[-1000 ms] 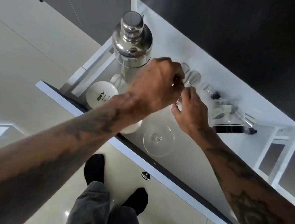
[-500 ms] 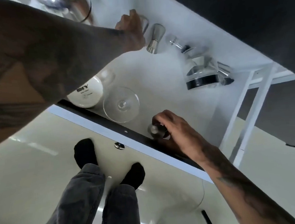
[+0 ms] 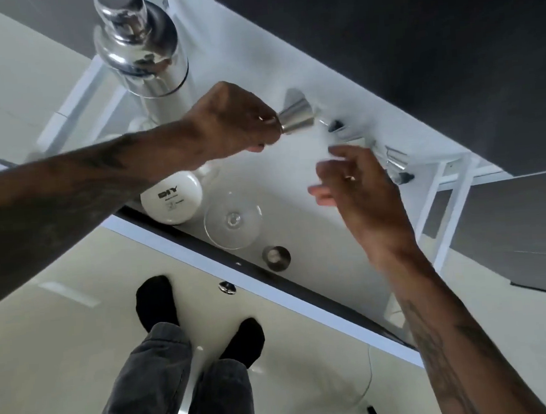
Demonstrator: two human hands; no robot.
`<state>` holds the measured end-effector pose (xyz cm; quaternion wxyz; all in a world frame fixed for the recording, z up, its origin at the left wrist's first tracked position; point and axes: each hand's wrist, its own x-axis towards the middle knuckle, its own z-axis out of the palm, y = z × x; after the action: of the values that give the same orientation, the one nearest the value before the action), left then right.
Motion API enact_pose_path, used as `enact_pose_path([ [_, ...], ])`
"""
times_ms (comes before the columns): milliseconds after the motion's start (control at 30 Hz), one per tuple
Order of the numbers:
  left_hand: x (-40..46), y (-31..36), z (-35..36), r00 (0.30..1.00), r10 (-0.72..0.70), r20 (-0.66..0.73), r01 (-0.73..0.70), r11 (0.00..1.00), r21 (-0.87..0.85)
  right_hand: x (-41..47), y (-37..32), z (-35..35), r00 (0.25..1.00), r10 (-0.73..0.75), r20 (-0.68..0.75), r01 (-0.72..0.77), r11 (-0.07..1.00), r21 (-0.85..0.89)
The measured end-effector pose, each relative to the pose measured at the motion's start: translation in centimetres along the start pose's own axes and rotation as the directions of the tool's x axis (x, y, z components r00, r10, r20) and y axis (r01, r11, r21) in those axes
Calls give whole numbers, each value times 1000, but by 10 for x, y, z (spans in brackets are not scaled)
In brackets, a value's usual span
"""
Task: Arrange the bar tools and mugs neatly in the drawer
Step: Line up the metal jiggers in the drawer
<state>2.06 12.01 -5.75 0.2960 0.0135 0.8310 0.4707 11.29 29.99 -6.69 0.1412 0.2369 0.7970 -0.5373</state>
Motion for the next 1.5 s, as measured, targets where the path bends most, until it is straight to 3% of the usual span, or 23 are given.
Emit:
enact_pose_path([
  [67,-6,1,6,998,66,19,-66,998,21,11,-27,8,983,148,113,-178,928,329],
  [133,-15,6,15,986,150,78,-155,986,64,18,-35,8,985,119,125,-158,912,379],
  [200,-14,10,17,966,195,167,-215,971,108,16,-25,-3,998,41,52,-49,986,158],
  [267,-6,7,18,945,185,270,-258,928,268,5,-5,-17,998,-17,57,25,987,-157],
  [333,-2,6,25,907,223,356,-381,795,472,-11,21,-29,994,33,107,12,922,-388],
  [400,-3,2,45,840,259,477,-523,620,585,-26,50,-31,974,137,182,-26,860,-509],
  [533,-14,-3,91,770,61,635,-591,444,674,-35,90,-6,906,224,359,20,825,-565],
  [733,-9,-16,104,769,-30,638,-582,378,720,-28,95,21,901,20,432,230,825,-517],
  [800,-8,-21,103,773,-35,634,-581,362,729,-27,98,24,893,27,449,241,814,-528],
  [933,-10,-24,99,766,-70,640,-566,400,721,-25,98,14,883,186,431,126,791,-599],
  [1033,7,-14,77,835,-51,548,-430,560,708,-18,82,-10,944,183,274,11,814,-581],
  [1133,45,-5,55,967,75,243,-230,665,710,5,62,-31,999,2,-53,-28,865,-502],
  [1233,88,-17,55,995,71,-66,-13,770,638,33,39,-31,961,-83,-265,-22,928,-372],
  [1333,120,-36,67,988,-34,-152,112,837,536,57,24,-14,962,-40,-271,-18,978,-209],
  [1500,135,-43,65,987,-90,-131,136,905,403,76,30,7,985,50,-165,-70,991,-115],
])
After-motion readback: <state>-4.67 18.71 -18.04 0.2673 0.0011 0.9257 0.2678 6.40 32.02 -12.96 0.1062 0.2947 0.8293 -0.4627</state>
